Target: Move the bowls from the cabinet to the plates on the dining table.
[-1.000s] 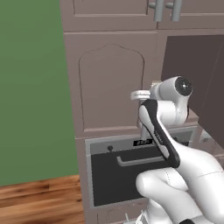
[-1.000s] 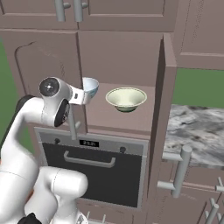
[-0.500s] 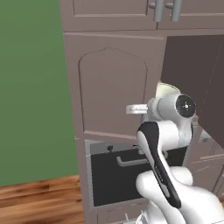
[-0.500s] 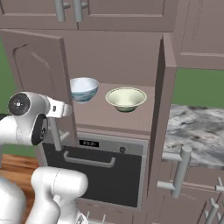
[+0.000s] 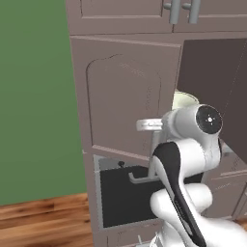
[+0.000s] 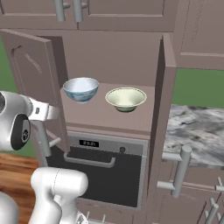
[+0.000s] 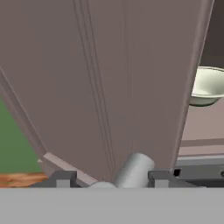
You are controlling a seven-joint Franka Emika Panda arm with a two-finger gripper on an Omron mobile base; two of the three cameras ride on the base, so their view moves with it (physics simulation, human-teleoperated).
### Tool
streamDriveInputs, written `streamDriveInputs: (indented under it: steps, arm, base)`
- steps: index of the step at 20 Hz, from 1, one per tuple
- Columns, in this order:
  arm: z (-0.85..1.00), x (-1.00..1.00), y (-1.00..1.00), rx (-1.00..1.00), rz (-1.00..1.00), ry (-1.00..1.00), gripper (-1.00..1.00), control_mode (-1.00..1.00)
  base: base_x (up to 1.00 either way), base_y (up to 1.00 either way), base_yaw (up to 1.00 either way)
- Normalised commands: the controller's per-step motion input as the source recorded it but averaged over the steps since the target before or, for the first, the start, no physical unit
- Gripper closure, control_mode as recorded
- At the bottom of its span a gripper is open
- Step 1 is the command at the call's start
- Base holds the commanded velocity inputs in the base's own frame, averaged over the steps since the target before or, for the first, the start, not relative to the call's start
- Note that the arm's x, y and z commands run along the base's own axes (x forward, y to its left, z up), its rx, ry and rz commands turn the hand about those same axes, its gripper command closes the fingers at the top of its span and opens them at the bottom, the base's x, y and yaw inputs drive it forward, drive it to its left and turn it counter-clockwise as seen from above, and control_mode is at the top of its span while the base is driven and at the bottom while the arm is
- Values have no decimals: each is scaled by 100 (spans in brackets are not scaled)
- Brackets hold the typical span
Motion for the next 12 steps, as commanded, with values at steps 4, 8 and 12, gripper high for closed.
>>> streamDriveInputs:
  steps: [4, 8, 12]
  arm:
    - [41, -39, -69, 9, 0, -6, -100, -100]
    - [35, -41, -72, 15, 0, -1, -100, -100]
    - [10, -32, -54, 17, 0, 0, -100, -100]
  base:
    - [0, 0, 0]
    - [0, 0, 0]
    - [0, 0, 0]
